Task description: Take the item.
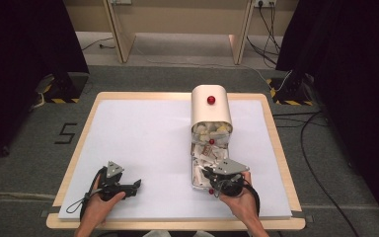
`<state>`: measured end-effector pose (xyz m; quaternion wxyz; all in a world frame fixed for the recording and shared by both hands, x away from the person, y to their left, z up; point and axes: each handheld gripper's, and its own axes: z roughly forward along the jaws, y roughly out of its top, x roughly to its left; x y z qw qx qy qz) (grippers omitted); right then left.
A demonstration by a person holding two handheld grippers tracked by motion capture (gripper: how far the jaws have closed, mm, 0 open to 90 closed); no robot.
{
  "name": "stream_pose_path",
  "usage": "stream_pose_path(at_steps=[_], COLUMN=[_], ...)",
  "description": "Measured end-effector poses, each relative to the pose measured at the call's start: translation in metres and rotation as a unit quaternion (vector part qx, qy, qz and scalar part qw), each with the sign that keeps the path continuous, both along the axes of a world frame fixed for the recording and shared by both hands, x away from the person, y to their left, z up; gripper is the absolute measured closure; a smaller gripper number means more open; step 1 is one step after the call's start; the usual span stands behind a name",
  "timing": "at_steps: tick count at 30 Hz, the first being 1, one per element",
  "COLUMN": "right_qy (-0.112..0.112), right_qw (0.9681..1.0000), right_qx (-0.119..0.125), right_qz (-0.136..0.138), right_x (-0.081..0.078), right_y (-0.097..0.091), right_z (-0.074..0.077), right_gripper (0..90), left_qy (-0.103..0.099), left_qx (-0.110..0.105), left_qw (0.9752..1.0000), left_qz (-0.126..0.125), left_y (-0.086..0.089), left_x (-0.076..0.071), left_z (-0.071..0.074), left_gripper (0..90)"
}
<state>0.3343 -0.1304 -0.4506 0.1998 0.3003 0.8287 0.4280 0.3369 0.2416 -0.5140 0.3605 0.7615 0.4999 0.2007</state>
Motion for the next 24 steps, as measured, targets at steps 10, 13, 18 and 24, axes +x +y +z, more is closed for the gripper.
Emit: stream_pose_path(at_steps=[10,13,18,24], right_qy=[-0.002,-0.006,-0.009,-0.013], right_qw=[0.9999,0.9999,0.9997,0.9994], right_qx=[0.01,0.015,0.021,0.031], right_qz=[-0.004,-0.004,-0.008,-0.009], right_x=[0.001,0.001,0.002,0.002], right_y=[-0.003,-0.004,-0.007,-0.011], right_z=[0.003,0.006,0.009,0.014], right_gripper=[83.6,83.6,83.6,83.5], left_qy=[0.0,0.0,0.0,0.0], left_qx=[0.001,0.001,0.001,0.001], left_qw=[1.0,1.0,1.0,1.0], left_qz=[0.0,0.0,0.0,0.0], left_y=[0.0,0.0,0.0,0.0], left_x=[0.0,0.0,0.0,0.0], left_z=[0.0,0.0,0.0,0.0], left_gripper=[8.2,8.2,8.2,8.2])
